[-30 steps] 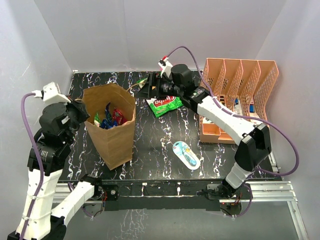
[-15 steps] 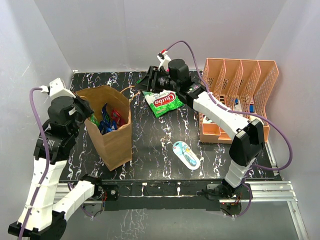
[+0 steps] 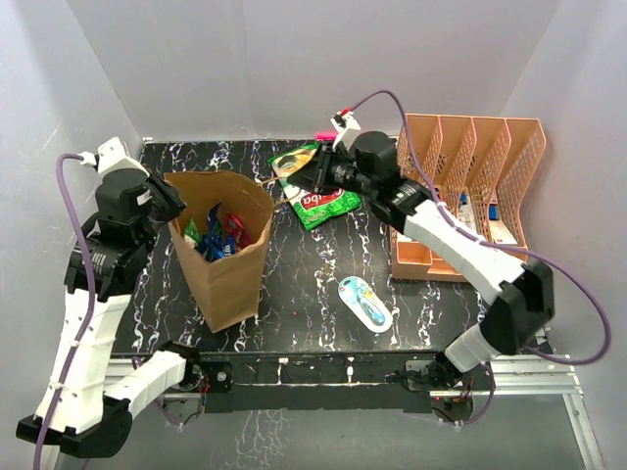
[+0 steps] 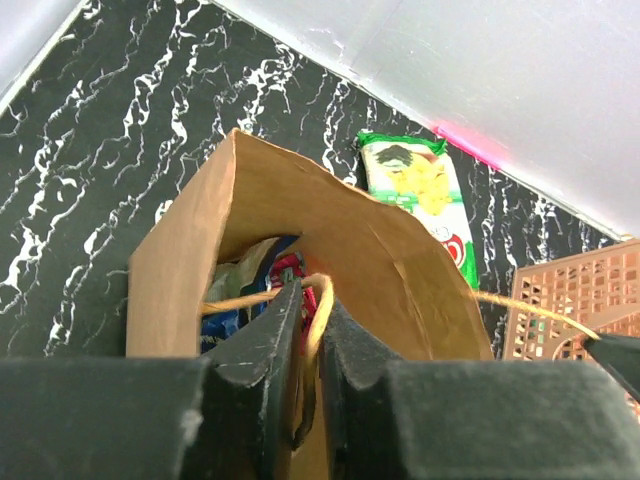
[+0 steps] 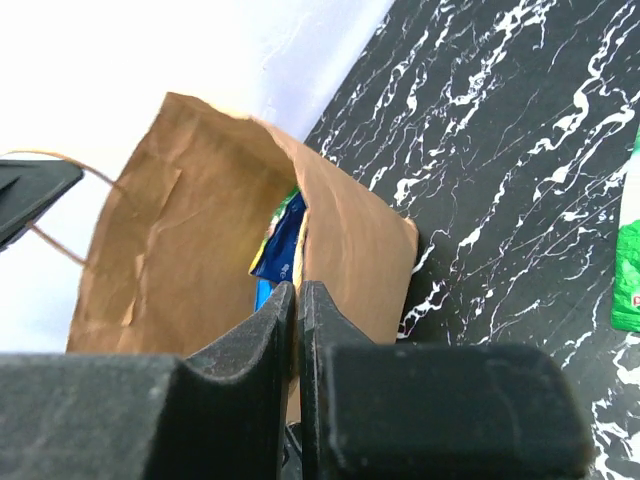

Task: Take the snacks out of the paper bag
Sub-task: Adjust the paper bag at the center of the board.

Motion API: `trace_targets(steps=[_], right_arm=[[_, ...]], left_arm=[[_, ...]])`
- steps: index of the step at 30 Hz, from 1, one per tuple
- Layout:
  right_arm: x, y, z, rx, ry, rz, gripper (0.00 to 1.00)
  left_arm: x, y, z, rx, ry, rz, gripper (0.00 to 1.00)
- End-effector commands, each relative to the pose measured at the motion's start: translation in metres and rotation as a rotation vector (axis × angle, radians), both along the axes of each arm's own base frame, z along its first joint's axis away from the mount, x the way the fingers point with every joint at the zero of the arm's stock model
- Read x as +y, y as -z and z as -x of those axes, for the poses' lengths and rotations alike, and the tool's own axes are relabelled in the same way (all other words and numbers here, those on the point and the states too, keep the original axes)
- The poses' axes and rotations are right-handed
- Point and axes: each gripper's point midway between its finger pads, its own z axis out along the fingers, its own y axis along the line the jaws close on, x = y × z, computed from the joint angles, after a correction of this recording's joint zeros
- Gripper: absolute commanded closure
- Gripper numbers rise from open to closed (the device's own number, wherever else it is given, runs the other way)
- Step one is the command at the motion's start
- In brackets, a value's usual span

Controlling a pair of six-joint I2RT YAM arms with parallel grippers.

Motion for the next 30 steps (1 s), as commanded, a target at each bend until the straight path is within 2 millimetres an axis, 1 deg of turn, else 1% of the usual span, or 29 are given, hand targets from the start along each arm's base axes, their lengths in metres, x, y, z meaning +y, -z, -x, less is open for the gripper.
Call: trace_targets(steps=[1, 3, 5, 6, 7, 8, 10, 13, 14, 15, 16, 19, 23, 27, 30], right_arm=[[-0.030, -0.060, 0.021, -0.213, 0.043, -0.058, 0.93], [-0.036, -0.058, 0.029, -0.211, 0.046, -0.057, 0.93], [-0.039, -0.056, 0.035, -0.208, 0.044, -0.061, 0.92], [-0.041, -0.056, 0.037, -0.208, 0.045, -0.062, 0.93], [-0.042, -0.055, 0.038, -0.208, 0.045, -0.060, 0.93], [-0.043, -0.054, 0.040, -0.208, 0.044, -0.054, 0.93], [-0.046, -0.055, 0.043, -0.216, 0.045, -0.046, 0.92], [-0.049, -0.056, 0.046, -0.222, 0.041, -0.043, 0.92], [-0.049, -0.055, 0.048, -0.222, 0.038, -0.043, 0.93], [-0.049, -0.055, 0.049, -0.223, 0.037, -0.043, 0.93], [-0.050, -0.056, 0.049, -0.226, 0.037, -0.043, 0.92], [-0.052, -0.055, 0.050, -0.231, 0.037, -0.033, 0.92], [-0.055, -0.053, 0.051, -0.237, 0.047, -0.019, 0.93], [-0.060, -0.056, 0.051, -0.249, 0.071, -0.016, 0.93], [-0.068, -0.058, 0.051, -0.266, 0.106, -0.011, 0.92]], left_arm=[[-0.005, 0.001, 0.027, 0.057, 0.013, 0.085, 0.82], [-0.004, 0.009, 0.040, 0.097, 0.005, 0.112, 0.74], [-0.005, 0.014, 0.054, 0.126, 0.007, 0.141, 0.60], [-0.006, 0.015, 0.059, 0.133, 0.006, 0.160, 0.51], [-0.006, 0.014, 0.064, 0.136, 0.002, 0.180, 0.39], [-0.006, 0.013, 0.068, 0.136, -0.001, 0.195, 0.33], [-0.005, 0.005, 0.073, 0.124, -0.009, 0.213, 0.25], [-0.004, -0.009, 0.069, 0.092, -0.006, 0.198, 0.17], [-0.004, -0.012, 0.065, 0.088, -0.001, 0.184, 0.13], [-0.006, -0.011, 0.059, 0.100, 0.016, 0.164, 0.06], [-0.009, -0.009, 0.052, 0.124, 0.032, 0.142, 0.02], [-0.012, -0.004, 0.039, 0.225, 0.042, 0.083, 0.02], [0.000, -0.004, 0.031, 0.320, 0.018, -0.042, 0.02], [0.026, -0.002, 0.038, 0.348, -0.047, -0.179, 0.02], [0.037, 0.001, 0.041, 0.358, -0.074, -0.242, 0.02]])
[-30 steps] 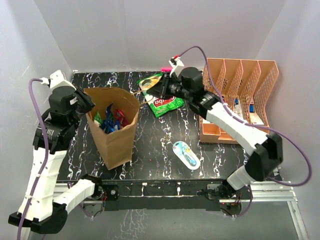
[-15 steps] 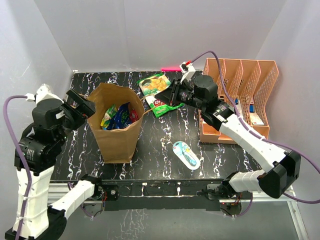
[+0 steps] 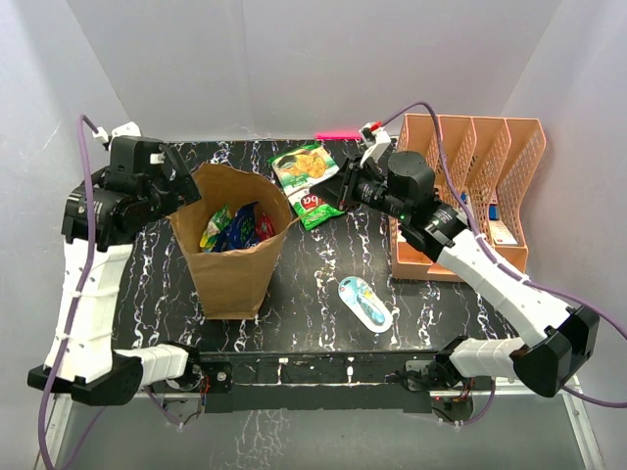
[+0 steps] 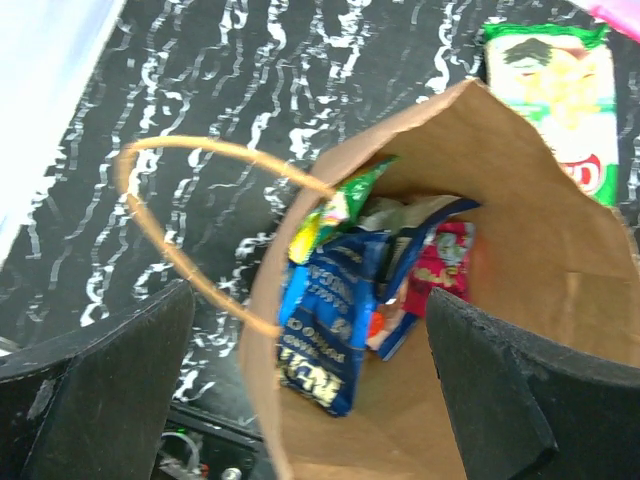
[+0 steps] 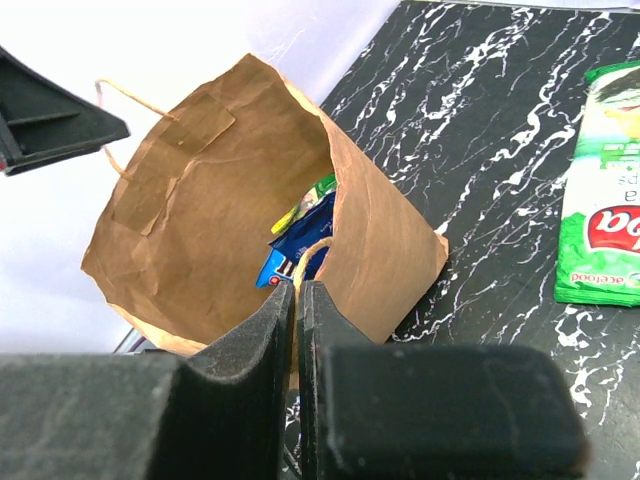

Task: Take the snacks out of the paper bag
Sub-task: Adjust the paper bag at the center of the board.

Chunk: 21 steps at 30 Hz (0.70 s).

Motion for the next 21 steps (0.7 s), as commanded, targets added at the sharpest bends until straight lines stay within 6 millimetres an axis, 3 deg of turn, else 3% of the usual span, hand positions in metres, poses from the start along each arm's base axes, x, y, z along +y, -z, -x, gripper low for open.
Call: trace_targets(steps=[1, 9, 16, 21], right_arm=[[-0.017, -0.029, 0.001, -0.110, 0.069, -0.034, 0.93], [-0.024, -0.014, 0.004, -0.092, 0.084, -0.010, 0.93], [-0.027, -0.012, 0.009, -0.088, 0.084, -0.010, 0.93], [-0.027, -0.010, 0.013, -0.080, 0.073, -0.008, 0.93]], left_arm=[[0.035, -0.008, 0.030, 0.002, -0.042, -0.164, 0.02], [0.034, -0.003, 0.024, -0.021, -0.048, -0.158, 0.05], [0.037, 0.011, -0.005, -0.047, -0.105, -0.194, 0.35], [0.039, 0.010, -0.023, -0.110, -0.137, -0.210, 0.40]])
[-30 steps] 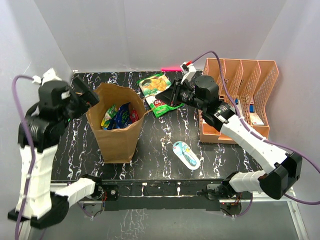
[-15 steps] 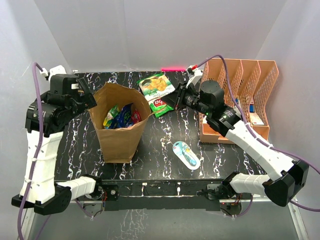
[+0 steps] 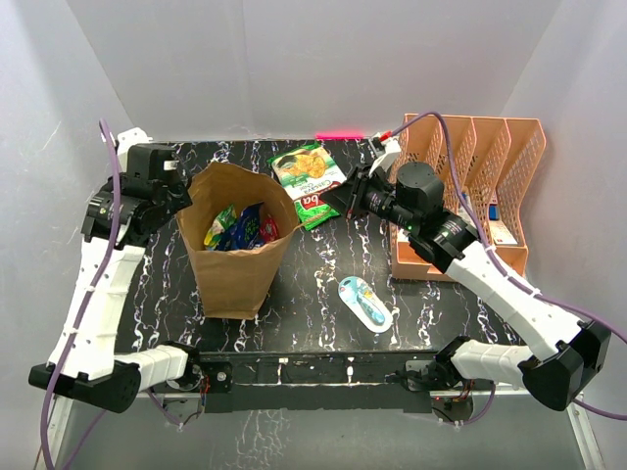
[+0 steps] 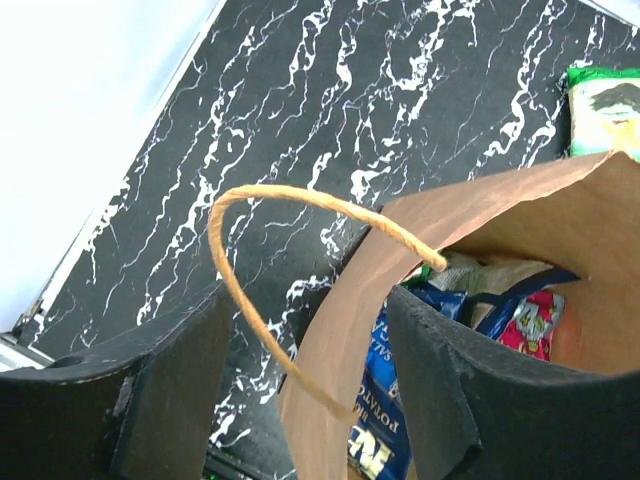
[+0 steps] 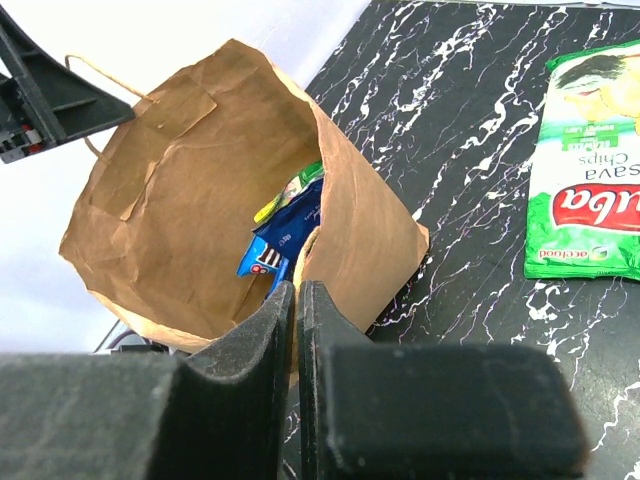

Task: Take the snacks out of the paper bag
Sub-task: Adjust the paper bag at the center of the board.

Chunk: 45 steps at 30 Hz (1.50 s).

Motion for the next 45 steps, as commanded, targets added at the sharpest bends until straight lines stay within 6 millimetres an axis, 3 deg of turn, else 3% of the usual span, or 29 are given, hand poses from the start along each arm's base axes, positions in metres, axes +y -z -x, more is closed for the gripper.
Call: trace_targets(steps=[1, 8, 10, 13, 17, 21, 23, 25, 27, 33, 35, 39, 42, 45], right_arm=[[-0.006, -0.019, 0.004, -0.061, 0.009, -0.035, 0.93], [-0.005, -0.012, 0.008, -0.042, -0.007, -0.029, 0.93], [-0.005, -0.011, 0.008, -0.040, -0.008, -0.028, 0.93], [-0.005, -0.010, 0.008, -0.036, -0.010, -0.027, 0.93], [-0.003, -0.010, 0.008, -0.033, -0.015, -0.029, 0.93], [-0.001, -0.010, 0.008, -0.032, -0.025, -0.034, 0.93], [-0.001, -0.008, 0.007, -0.028, -0.025, -0.030, 0.92], [0.001, -0.005, 0.008, -0.024, -0.036, -0.029, 0.93], [0.008, -0.005, 0.010, -0.026, -0.078, -0.034, 0.92], [0.040, -0.012, 0.005, -0.041, -0.184, -0.077, 0.92], [0.057, -0.014, 0.000, -0.041, -0.201, -0.094, 0.92], [0.097, -0.015, -0.007, -0.007, -0.247, -0.144, 0.93], [0.122, -0.008, -0.005, 0.037, -0.275, -0.187, 0.92], [0.135, 0.022, 0.000, 0.114, -0.289, -0.167, 0.92]], left_arm=[[0.007, -0.012, -0.018, -0.109, -0.046, -0.033, 0.42], [0.019, -0.013, -0.031, -0.125, -0.081, -0.104, 0.60], [0.022, -0.019, -0.032, -0.137, -0.088, -0.115, 0.58], [0.023, -0.025, -0.029, -0.160, -0.088, -0.107, 0.46], [0.026, -0.020, -0.025, -0.159, -0.099, -0.113, 0.47], [0.022, -0.017, -0.034, -0.162, -0.082, -0.119, 0.60], [0.023, -0.020, -0.037, -0.163, -0.079, -0.127, 0.78], [0.023, -0.028, -0.043, -0.188, -0.068, -0.141, 0.92], [0.023, -0.045, -0.049, -0.233, -0.050, -0.163, 1.00], [0.027, -0.119, -0.076, -0.380, 0.000, -0.298, 1.00], [0.029, -0.149, -0.083, -0.449, -0.004, -0.331, 1.00], [0.032, -0.184, -0.092, -0.517, -0.007, -0.401, 1.00], [0.024, -0.192, -0.092, -0.553, 0.055, -0.396, 1.00], [-0.004, -0.168, -0.088, -0.557, 0.237, -0.328, 1.00]])
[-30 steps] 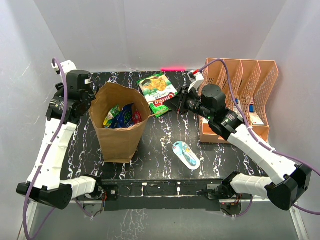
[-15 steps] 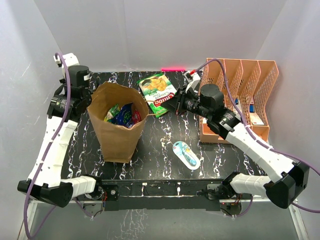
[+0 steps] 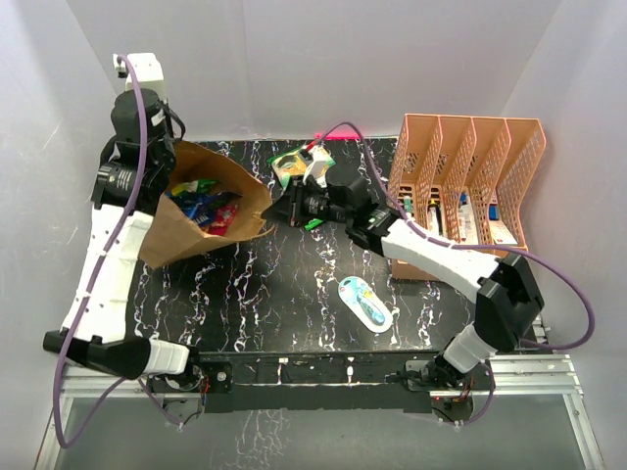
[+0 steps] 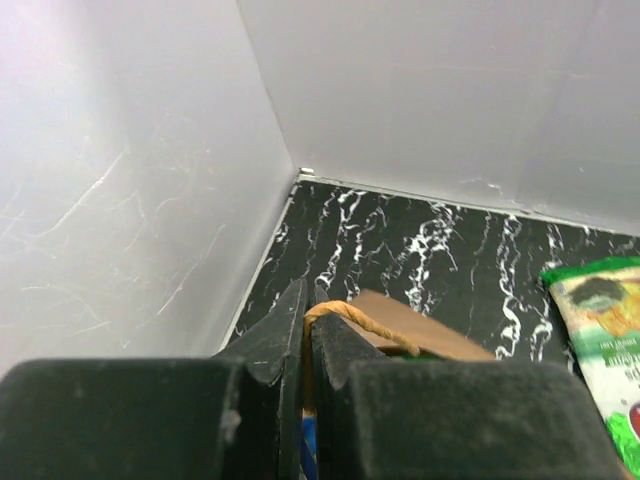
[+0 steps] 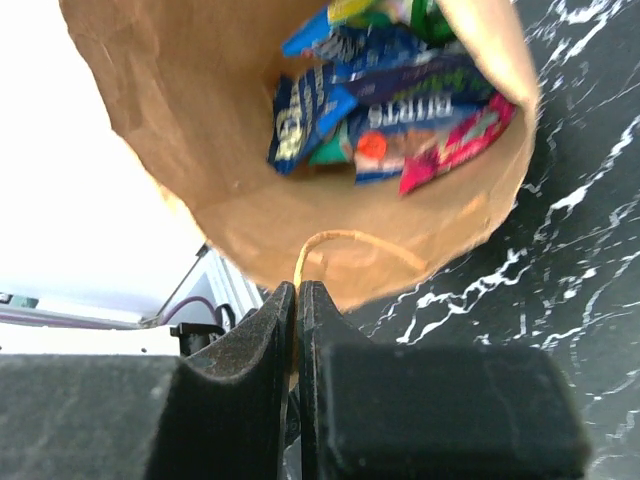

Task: Take the snacks out of the paper bag
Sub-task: Adjust the paper bag at the center of the board.

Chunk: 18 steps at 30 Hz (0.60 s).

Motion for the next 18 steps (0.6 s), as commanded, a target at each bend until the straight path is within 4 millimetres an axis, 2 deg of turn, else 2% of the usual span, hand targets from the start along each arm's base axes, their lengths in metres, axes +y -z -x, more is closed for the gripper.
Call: trace_targets(steps=[1, 2, 6, 7, 10, 14, 18], right_arm=[[0.019, -0.019, 0.008, 0.002, -0.033, -0.104, 0.92], [0.019, -0.002, 0.013, 0.038, -0.046, -0.085, 0.92], [0.012, 0.041, 0.039, 0.102, -0.087, -0.016, 0.92], [0.010, 0.050, 0.047, 0.108, -0.094, 0.008, 0.91], [0.002, 0.075, 0.069, 0.125, -0.119, 0.075, 0.89], [-0.007, 0.101, 0.093, 0.145, -0.151, 0.150, 0.85], [-0.021, 0.113, 0.092, 0.125, -0.118, 0.241, 0.78]], left_arm=[[-0.025, -0.037, 0.029, -0.176, 0.226, 0.048, 1.00], [-0.034, -0.024, 0.036, -0.163, 0.285, 0.067, 1.00], [-0.074, 0.021, 0.064, -0.108, 0.531, 0.144, 1.00], [-0.081, 0.036, 0.071, -0.081, 0.571, 0.165, 1.00], [-0.094, 0.058, 0.093, -0.038, 0.648, 0.230, 1.00], [-0.104, 0.068, 0.117, -0.046, 0.702, 0.323, 1.00], [-0.116, 0.067, 0.132, -0.049, 0.778, 0.365, 1.00]])
